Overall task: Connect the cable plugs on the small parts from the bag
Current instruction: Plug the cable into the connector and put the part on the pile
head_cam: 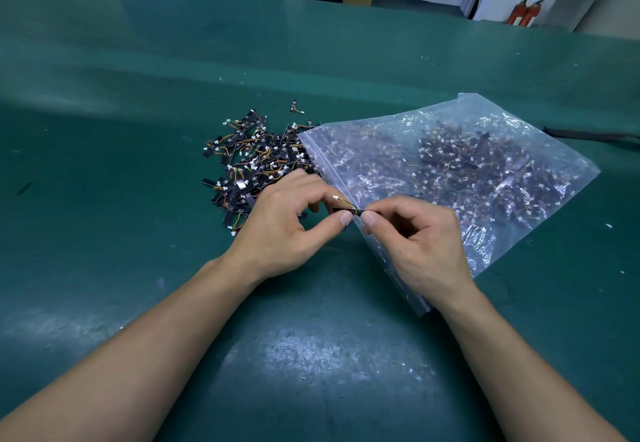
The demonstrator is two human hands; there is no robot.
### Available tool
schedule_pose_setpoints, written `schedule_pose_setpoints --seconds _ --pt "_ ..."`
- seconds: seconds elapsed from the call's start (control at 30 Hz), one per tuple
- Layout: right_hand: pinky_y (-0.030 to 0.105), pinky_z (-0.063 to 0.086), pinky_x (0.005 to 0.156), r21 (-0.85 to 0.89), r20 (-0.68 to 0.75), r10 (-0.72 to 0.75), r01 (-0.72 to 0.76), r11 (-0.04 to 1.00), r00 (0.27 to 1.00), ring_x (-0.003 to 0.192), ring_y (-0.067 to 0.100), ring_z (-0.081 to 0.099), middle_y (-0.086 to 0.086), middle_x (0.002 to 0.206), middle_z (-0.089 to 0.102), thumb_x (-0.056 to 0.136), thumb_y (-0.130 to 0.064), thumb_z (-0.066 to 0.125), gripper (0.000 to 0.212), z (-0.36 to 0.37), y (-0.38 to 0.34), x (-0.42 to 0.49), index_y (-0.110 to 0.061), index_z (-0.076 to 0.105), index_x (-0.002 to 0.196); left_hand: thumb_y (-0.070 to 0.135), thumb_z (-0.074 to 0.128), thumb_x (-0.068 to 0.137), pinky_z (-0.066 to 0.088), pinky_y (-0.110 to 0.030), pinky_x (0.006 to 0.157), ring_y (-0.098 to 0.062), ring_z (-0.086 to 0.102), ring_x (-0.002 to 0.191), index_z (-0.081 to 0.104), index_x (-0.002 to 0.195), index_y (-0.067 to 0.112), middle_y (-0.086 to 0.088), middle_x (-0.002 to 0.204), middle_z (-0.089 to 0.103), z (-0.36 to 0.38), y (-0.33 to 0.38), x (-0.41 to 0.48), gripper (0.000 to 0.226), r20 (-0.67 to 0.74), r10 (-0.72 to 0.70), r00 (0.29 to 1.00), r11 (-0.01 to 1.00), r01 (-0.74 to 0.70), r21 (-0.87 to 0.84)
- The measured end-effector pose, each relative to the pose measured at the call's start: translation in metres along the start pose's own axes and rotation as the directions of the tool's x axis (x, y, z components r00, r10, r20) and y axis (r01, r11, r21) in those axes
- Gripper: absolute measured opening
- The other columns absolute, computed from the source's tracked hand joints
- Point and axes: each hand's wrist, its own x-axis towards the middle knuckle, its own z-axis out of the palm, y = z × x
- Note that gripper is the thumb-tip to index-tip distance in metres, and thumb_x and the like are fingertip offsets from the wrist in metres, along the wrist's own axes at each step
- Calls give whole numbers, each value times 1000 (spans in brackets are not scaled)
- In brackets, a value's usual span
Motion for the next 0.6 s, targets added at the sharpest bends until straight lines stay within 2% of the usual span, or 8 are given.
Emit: schedule_pose_setpoints --seconds 0.1,0.23,0.37,0.5,0.6 --pt "20 41 53 -1 -3 13 -13 1000 1000 52 12 53 -15 71 70 88 -24 73 7 0 0 -1 -29 76 83 23 69 90 47 -34 70 -15 54 75 72 83 15 5 80 68 0 0 0 11 -4 2 1000 1000 -2 3" --pt "11 34 52 24 -29 21 -20 999 999 49 4 47 -20 67 65 85 -31 72 4 0 -2 -1 -33 76 87 17 71 89 47 -34 69 -16 54 74 73 82 15 5 79 69 0 0 1 8 -5 12 1000 1000 -12 20" --pt "17 38 53 -1 -18 29 -29 1000 999 50 8 50 -16 70 70 88 -23 73 11 0 -1 0 -31 75 81 19 72 89 48 -36 69 -16 55 75 73 83 15 5 80 69 0 0 0 8 -5 5 1000 1000 -5 7" --pt "14 37 54 -8 -12 32 -32 999 999 51 6 50 -17 69 69 89 -23 72 12 0 -2 0 -30 74 81 26 68 90 47 -37 72 -17 55 77 74 88 16 5 82 69 -1 -1 0 11 22 -16 1000 1000 17 -10" --pt "17 38 53 1 -11 50 -50 999 999 50 8 49 -11 67 69 88 -25 72 8 1 -1 -1 -29 75 82 25 68 90 48 -39 71 -15 55 75 71 85 23 6 80 68 0 0 0 7 18 -20 1000 1000 20 -13"
